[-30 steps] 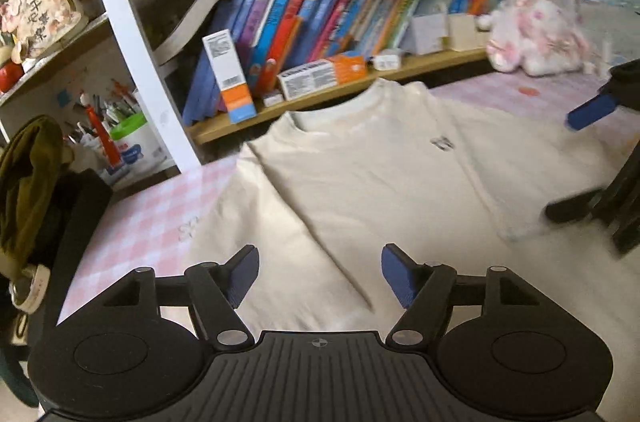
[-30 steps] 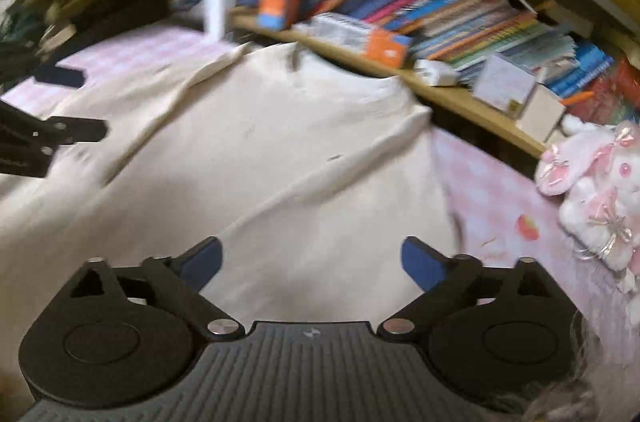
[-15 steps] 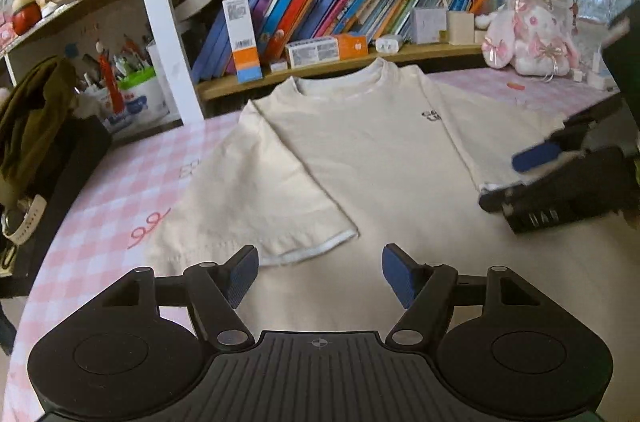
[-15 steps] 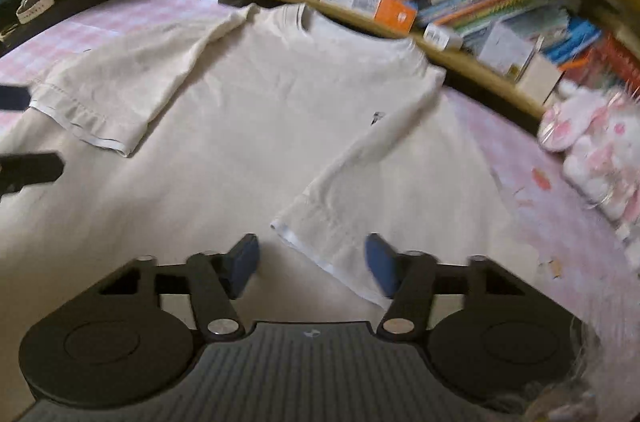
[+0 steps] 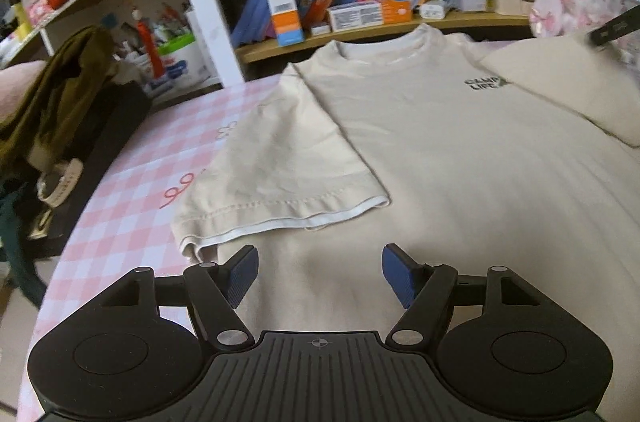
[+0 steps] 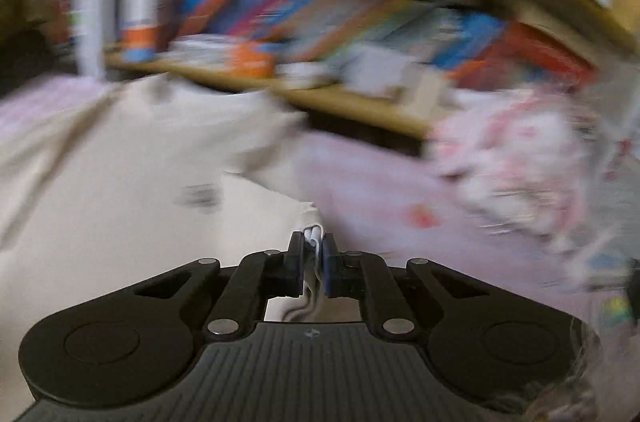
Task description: Fold clothes
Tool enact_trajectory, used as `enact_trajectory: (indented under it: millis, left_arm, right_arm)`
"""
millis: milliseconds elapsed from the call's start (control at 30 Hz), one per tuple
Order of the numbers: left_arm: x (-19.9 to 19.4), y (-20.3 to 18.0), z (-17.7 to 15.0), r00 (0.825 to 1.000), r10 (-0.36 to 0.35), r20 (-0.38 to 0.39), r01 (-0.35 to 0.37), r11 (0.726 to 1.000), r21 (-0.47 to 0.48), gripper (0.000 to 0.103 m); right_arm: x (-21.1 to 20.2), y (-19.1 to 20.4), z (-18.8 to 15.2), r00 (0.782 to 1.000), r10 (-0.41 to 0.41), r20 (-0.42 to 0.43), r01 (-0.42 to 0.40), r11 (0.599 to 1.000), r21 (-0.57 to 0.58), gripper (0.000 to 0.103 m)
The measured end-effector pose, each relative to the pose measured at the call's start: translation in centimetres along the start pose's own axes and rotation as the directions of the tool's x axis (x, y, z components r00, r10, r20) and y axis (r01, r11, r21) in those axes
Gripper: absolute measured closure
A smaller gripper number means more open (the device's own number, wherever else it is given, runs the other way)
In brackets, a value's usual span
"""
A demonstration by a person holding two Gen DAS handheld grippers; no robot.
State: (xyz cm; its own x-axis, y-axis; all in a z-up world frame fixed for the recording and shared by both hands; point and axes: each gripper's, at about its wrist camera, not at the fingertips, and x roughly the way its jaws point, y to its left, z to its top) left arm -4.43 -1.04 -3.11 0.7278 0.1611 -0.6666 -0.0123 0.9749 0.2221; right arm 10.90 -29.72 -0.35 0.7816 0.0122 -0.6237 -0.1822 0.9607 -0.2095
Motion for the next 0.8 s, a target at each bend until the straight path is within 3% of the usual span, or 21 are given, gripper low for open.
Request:
enact_trajectory:
  millis: [133, 233, 533, 600, 667, 800]
  left_arm:
    - [-0.3, -0.8, 0.4, 0.998, 0.055, -0.021, -0.056, 0.998, -0.014, 0.033]
    - [-0.5, -1.3, 0.6, 0.997, 0.075, -0.028, -0.075, 0.997, -0.016, 0.033]
    - [-1.1, -2.6, 1.2, 0.991, 0.126, -0.044, -0.127, 0.992, -0.019, 0.033]
    - [-1.2, -2.9, 1.3, 0.989, 0.137, -0.048, -0.138, 0.99, -0.019, 0.033]
    - [-1.1, -3.0, 1.5, 0.989, 0.137, -0.047, -0.138, 0.99, -0.023, 0.033]
    - [-0.5, -3.6, 1.8, 0.991, 0.128, -0.046, -0.129, 0.991, -0.022, 0.033]
  right_arm:
    - [4.1, -8.0, 2.0, 0.992, -0.113, -0.06, 0.113, 0.994, 0.006, 0.095]
    - [6.7, -11.8, 2.0, 0.981, -0.165, -0.099, 0.167, 0.986, 0.006, 0.095]
    - [9.7, -16.7, -0.5, 0.96, -0.195, -0.201, 0.217, 0.972, 0.095, 0.098]
    - [8.9, -17.7, -1.1, 0.966, -0.163, -0.2, 0.198, 0.966, 0.168, 0.094]
    - [7.4, -18.6, -1.7, 0.981, -0.069, -0.182, 0.116, 0.958, 0.262, 0.068]
    - [4.7, -17.8, -3.2, 0.979, 0.086, -0.183, -0.017, 0.938, 0.346, 0.066]
